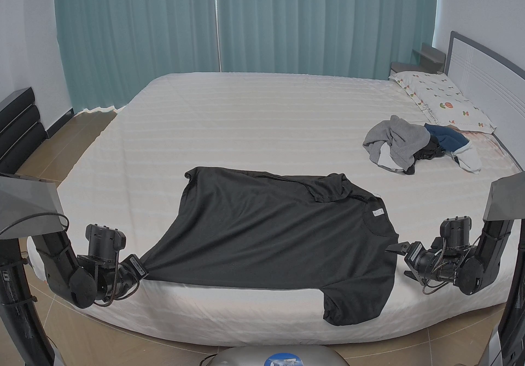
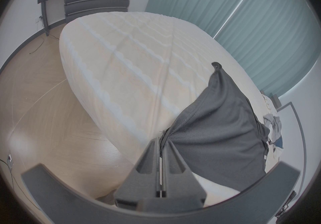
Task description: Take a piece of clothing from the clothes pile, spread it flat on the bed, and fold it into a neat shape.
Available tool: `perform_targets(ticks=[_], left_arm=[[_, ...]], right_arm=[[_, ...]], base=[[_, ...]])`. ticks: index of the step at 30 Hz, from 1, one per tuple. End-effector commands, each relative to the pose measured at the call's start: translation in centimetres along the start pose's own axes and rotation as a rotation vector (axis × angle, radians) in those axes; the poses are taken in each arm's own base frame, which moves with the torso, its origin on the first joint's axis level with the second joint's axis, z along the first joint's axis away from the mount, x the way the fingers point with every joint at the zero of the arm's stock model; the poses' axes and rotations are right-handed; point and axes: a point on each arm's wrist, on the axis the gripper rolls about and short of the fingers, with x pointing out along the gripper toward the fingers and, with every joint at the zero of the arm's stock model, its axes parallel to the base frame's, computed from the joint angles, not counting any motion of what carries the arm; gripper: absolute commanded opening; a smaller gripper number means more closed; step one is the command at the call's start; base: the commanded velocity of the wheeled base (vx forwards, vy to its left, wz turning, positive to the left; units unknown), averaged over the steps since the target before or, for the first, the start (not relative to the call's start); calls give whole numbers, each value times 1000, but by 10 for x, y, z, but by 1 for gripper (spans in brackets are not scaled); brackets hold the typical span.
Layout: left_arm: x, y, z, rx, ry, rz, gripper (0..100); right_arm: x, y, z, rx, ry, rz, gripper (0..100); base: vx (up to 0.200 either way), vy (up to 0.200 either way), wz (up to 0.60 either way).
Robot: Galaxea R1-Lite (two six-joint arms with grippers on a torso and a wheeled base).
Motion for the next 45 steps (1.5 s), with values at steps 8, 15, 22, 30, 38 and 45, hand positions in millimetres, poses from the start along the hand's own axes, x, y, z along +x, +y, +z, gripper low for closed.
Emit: perform_targets(ticks=[8,15,22,30,38,45], left_arm=[[6,2,2,-21,18,-24,0],[9,2,3,-31,16,-36,0],[12,-1,9,-100,-21,-68,0],[27,2,4,-112,-2,-43,0],[28,2,4,-119,2,-43,0],[30,4,2,-118,11,-35,0]], right_arm=[[23,3,6,-8,-11,17,100],[35,9,16,-19,-33,33,0],[48,28,33,-28,-48,53,0],[62,45,45,-36,-36,49,0],[47,26,36,-124,7,-9,100],[37,7,25,-191,61,-54,100]], base=[[0,0,0],[0,0,0],[0,0,0],[0,0,0],[0,0,0],[0,0,0]])
